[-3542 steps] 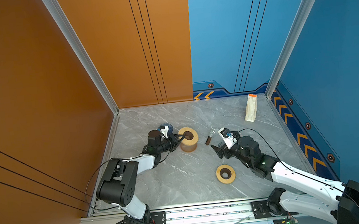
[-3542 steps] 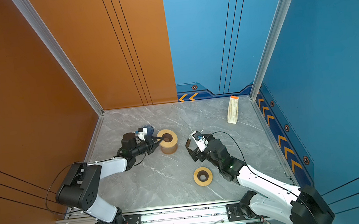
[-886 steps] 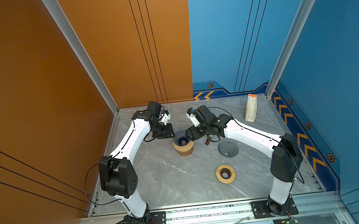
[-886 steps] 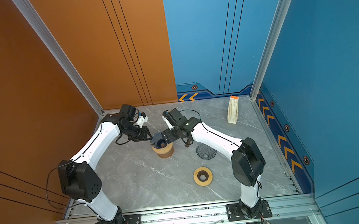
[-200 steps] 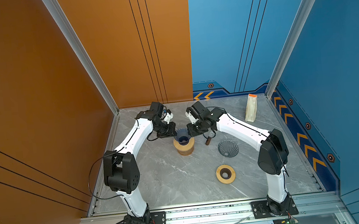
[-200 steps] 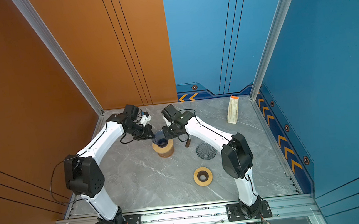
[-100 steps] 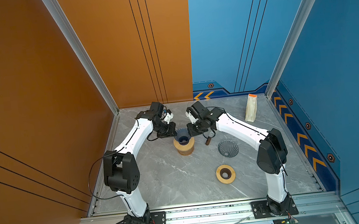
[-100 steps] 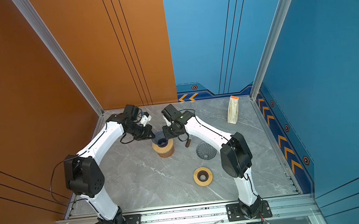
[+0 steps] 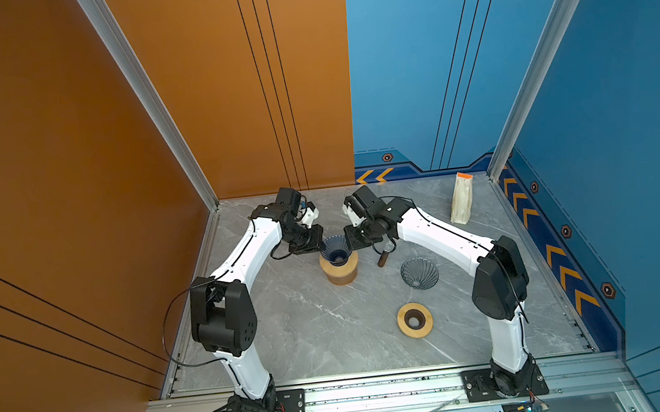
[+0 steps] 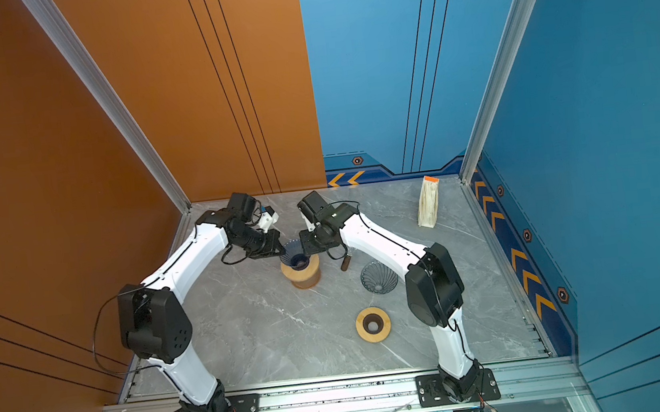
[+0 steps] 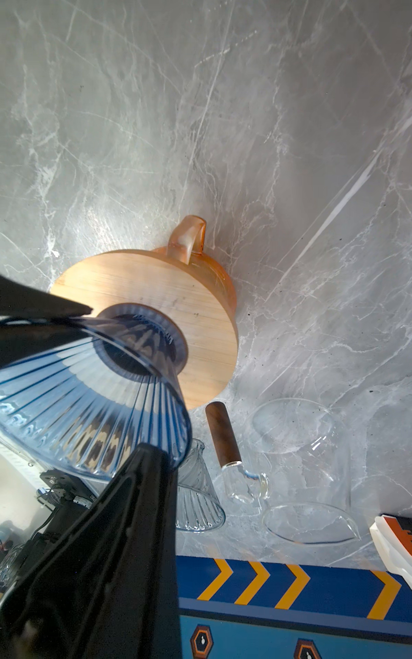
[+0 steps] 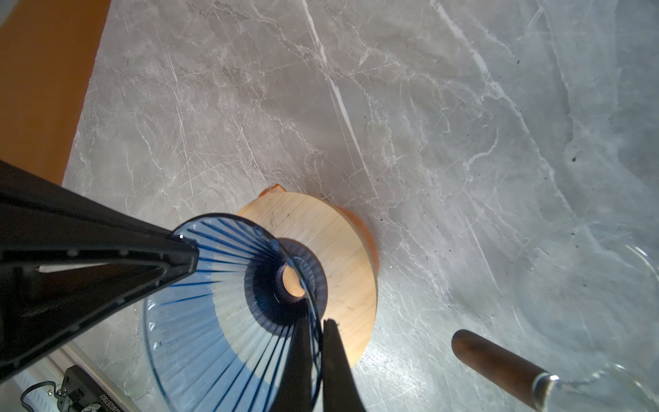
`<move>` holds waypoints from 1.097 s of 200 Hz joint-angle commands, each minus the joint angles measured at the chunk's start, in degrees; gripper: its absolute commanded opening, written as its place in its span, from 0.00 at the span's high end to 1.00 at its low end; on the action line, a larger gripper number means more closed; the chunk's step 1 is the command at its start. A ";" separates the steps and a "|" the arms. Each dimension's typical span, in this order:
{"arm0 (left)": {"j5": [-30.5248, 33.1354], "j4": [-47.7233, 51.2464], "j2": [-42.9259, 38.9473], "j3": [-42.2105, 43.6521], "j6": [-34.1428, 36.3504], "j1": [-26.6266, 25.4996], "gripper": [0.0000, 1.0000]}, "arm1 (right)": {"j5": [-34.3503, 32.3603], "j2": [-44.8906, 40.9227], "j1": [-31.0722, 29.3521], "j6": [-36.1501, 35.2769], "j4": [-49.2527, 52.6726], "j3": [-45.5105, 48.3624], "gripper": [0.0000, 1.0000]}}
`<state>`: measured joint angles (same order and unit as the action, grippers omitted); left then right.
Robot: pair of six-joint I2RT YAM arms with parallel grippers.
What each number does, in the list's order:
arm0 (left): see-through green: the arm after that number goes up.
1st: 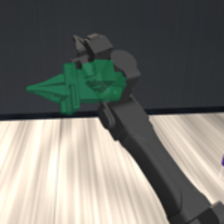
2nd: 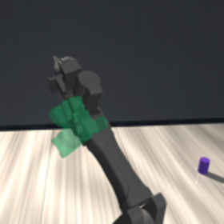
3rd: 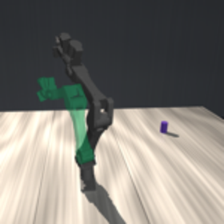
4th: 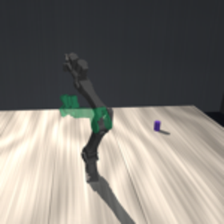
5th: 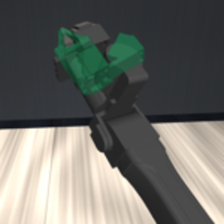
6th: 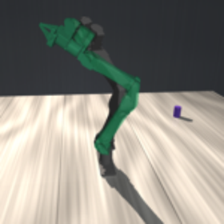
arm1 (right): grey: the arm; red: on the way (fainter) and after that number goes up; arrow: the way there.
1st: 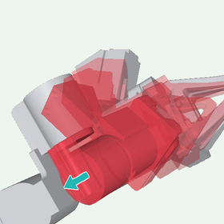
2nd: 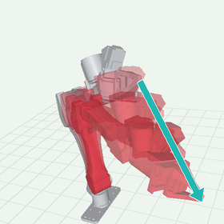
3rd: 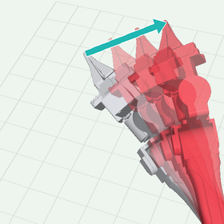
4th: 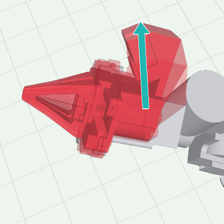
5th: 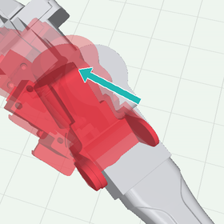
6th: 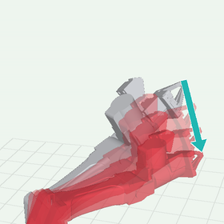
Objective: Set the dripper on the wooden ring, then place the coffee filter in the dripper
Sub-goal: 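Open both grippers and release the blue dripper rim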
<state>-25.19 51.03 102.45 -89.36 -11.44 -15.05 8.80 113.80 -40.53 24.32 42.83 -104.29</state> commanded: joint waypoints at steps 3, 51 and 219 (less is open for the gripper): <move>1.78 -0.39 3.31 1.51 1.04 -0.01 1.00 | 0.05 1.41 -0.42 -1.77 2.43 0.99 1.00; 1.23 -0.37 4.07 2.26 1.60 0.71 1.00 | 0.73 1.44 -0.07 -1.64 2.52 3.89 1.00; 0.78 -0.33 2.24 -2.28 -0.05 -0.02 0.77 | 4.28 -0.29 -0.07 -2.25 2.43 -1.24 0.80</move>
<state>-25.50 50.57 104.29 -89.43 -11.46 -14.68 11.84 113.69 -40.23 23.31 43.07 -103.26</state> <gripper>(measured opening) 0.218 0.187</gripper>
